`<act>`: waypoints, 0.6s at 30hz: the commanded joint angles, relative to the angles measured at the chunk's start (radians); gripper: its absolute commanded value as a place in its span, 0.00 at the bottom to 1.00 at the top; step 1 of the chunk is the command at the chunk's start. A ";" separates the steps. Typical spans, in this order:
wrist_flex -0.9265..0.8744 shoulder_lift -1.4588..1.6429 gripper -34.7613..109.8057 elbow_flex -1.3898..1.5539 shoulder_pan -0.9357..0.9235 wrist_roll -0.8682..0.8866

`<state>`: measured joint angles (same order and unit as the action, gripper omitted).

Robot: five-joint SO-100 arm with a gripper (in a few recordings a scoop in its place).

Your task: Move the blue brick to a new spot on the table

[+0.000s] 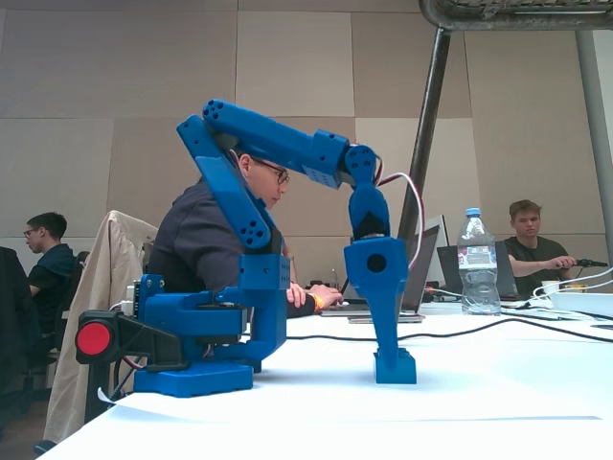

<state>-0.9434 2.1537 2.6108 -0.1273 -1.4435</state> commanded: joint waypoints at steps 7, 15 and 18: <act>0.109 -0.071 0.33 -0.026 0.044 0.023; 0.006 -0.115 0.30 -0.169 0.060 0.058; -0.055 -0.229 0.30 -0.359 0.072 0.094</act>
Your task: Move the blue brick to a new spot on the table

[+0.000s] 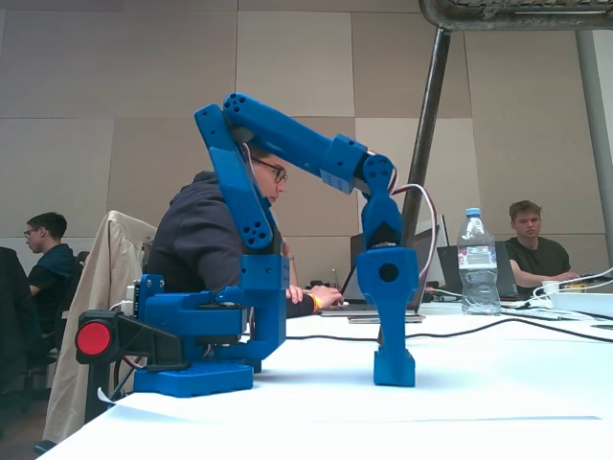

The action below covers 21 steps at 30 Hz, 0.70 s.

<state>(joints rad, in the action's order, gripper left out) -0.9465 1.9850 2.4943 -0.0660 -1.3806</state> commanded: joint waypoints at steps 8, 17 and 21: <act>-0.265 -0.500 0.29 -0.933 0.035 0.114; -0.515 -0.891 0.29 -1.609 0.098 0.189; -0.676 -1.180 0.29 -2.088 0.112 0.206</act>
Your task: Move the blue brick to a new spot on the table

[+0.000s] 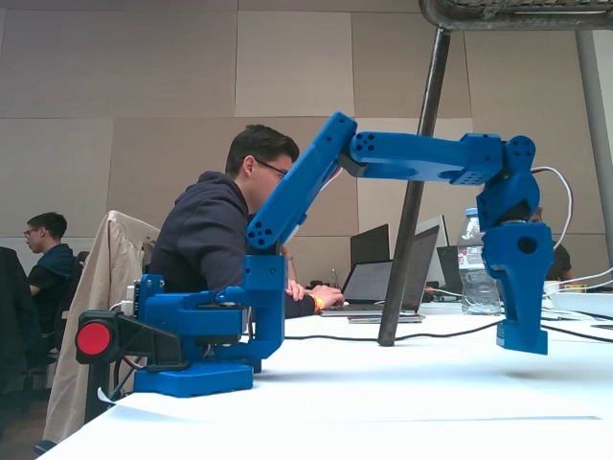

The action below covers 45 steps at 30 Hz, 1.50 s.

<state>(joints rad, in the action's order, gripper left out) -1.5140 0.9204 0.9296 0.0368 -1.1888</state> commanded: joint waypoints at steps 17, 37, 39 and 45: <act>-0.109 -0.376 0.31 -0.678 0.014 0.055; -0.118 0.368 0.43 0.031 -0.002 -0.031; -0.100 0.528 0.40 0.212 0.017 -0.031; -0.005 1.074 0.36 0.845 0.095 -0.043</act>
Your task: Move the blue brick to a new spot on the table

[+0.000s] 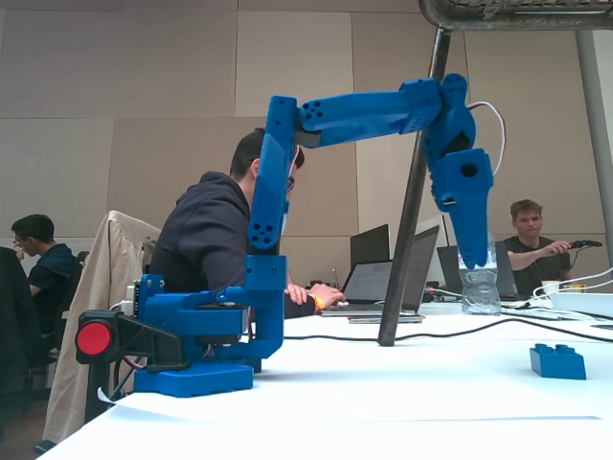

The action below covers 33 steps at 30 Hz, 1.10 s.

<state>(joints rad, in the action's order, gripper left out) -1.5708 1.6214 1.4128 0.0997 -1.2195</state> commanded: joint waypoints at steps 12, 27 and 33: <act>0.110 1.226 0.24 1.195 0.112 -0.069; 0.201 1.546 0.24 1.546 0.083 -0.126; 0.225 1.594 0.24 1.583 0.084 -0.130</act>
<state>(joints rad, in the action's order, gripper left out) -1.3545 3.1937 2.9851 0.1917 -1.3422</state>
